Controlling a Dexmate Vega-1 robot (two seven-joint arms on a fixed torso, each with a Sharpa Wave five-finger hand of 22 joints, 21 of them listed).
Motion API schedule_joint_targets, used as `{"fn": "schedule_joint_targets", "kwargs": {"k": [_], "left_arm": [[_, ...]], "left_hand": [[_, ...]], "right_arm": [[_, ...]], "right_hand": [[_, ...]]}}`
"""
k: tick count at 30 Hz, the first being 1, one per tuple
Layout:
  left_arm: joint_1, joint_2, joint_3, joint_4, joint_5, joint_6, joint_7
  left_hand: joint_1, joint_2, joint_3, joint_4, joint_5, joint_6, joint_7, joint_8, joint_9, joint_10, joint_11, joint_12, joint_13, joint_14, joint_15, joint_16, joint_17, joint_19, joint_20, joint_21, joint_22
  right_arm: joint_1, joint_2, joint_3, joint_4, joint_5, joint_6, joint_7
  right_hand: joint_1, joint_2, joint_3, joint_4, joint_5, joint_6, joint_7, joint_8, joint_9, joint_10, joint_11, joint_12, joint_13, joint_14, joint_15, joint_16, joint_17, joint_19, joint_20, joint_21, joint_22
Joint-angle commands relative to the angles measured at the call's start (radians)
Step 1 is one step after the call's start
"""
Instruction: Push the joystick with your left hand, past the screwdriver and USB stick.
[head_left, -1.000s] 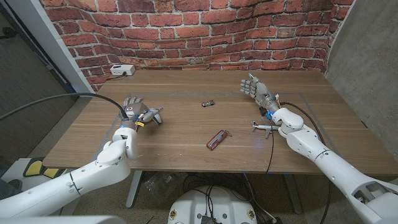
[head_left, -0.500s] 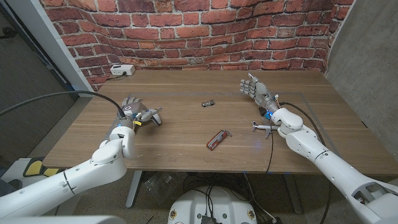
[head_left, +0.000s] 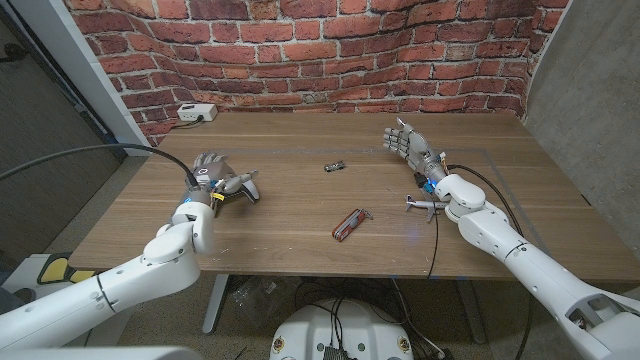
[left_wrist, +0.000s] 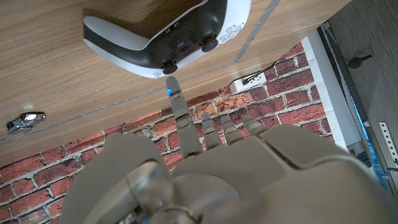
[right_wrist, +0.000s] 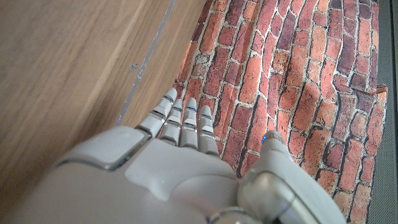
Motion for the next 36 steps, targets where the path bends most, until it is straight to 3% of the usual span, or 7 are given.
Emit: {"fn": "schedule_joint_targets", "kwargs": {"k": [1,6,10,12,20,26,36], "left_arm": [[0.039,-0.001,-0.044,-0.009,-0.028,-0.023,0.042],[0.069,-0.006,-0.087,-0.011,-0.067,-0.073,0.076],[0.097,-0.016,-0.133,-0.011,-0.112,-0.125,0.103],[0.113,-0.025,-0.166,-0.008,-0.148,-0.162,0.115],[0.149,-0.076,-0.234,-0.007,-0.228,-0.26,0.163],[0.168,-0.12,-0.259,-0.002,-0.262,-0.34,0.204],[0.21,-0.193,-0.39,0.105,-0.503,-0.723,0.143]], "left_hand": [[0.008,-0.002,-0.003,0.003,0.002,-0.049,-0.015,-0.019,0.003,0.012,0.002,-0.004,0.001,0.009,-0.021,-0.001,0.003,0.008,0.004,0.011,0.005],[0.014,-0.001,-0.004,0.005,-0.003,-0.173,-0.007,-0.05,0.006,0.014,0.009,-0.006,0.002,0.015,-0.01,-0.001,0.004,0.015,0.011,0.012,0.005],[0.015,-0.002,-0.005,0.007,-0.005,-0.256,-0.009,-0.054,0.007,0.016,0.011,-0.007,0.003,0.022,-0.005,0.0,0.004,0.024,0.016,0.014,0.005],[0.016,-0.002,-0.006,0.009,-0.008,-0.316,0.009,-0.052,0.008,0.018,0.011,-0.008,0.004,0.025,0.0,-0.001,0.005,0.037,0.027,0.018,0.005],[0.012,-0.003,-0.009,0.014,-0.013,-0.465,0.023,-0.057,0.008,0.009,0.022,-0.013,0.005,0.03,0.015,-0.001,0.006,0.036,0.022,0.012,0.004],[0.009,0.0,-0.01,0.019,-0.019,-0.577,0.006,-0.056,0.008,0.005,0.024,-0.015,0.006,0.031,0.023,-0.001,0.006,0.044,0.024,0.012,0.003],[0.004,-0.001,-0.011,0.021,-0.022,-0.633,0.016,-0.047,0.008,-0.003,0.031,-0.018,0.006,0.037,0.033,0.001,0.006,0.076,0.035,0.021,0.003]], "right_arm": [[-0.015,-0.007,-0.001,-0.028,-0.007,-0.006,-0.016],[-0.026,-0.015,0.0,-0.048,-0.011,-0.009,-0.024],[-0.037,-0.023,0.004,-0.069,-0.012,-0.014,-0.034],[-0.042,-0.027,0.007,-0.08,-0.012,-0.017,-0.039],[-0.052,-0.034,0.017,-0.096,-0.014,0.005,-0.04],[-0.056,-0.033,0.018,-0.091,-0.009,0.026,-0.022],[-0.073,-0.03,0.022,-0.098,-0.014,0.056,-0.023]], "right_hand": [[-0.002,0.002,0.002,-0.005,0.008,0.005,-0.007,0.001,0.003,0.009,0.0,-0.005,0.004,0.006,-0.002,-0.003,0.001,0.007,-0.001,-0.003,0.006],[-0.002,0.002,0.002,-0.005,0.008,0.006,-0.007,0.001,0.003,0.009,0.001,-0.005,0.004,0.006,-0.002,-0.003,0.001,0.006,0.0,-0.004,0.006],[-0.002,0.002,0.002,-0.006,0.008,0.006,-0.008,0.002,0.003,0.01,0.001,-0.005,0.004,0.006,-0.002,-0.003,0.001,0.007,0.0,-0.005,0.006],[-0.002,0.002,0.002,-0.006,0.008,0.006,-0.008,0.001,0.003,0.01,0.001,-0.005,0.004,0.006,-0.002,-0.003,0.001,0.007,0.0,-0.005,0.006],[-0.002,0.002,0.002,-0.006,0.008,0.007,-0.008,0.002,0.003,0.01,0.001,-0.005,0.004,0.007,-0.002,-0.003,0.001,0.008,0.0,-0.007,0.006],[-0.002,0.002,0.002,-0.006,0.008,0.006,-0.009,0.002,0.003,0.011,0.001,-0.005,0.004,0.007,-0.001,-0.003,0.001,0.009,0.0,-0.008,0.006],[-0.003,0.002,0.001,-0.006,0.008,0.006,-0.009,0.001,0.003,0.011,0.0,-0.005,0.004,0.008,0.0,-0.002,0.001,0.009,0.0,-0.01,0.006]]}}
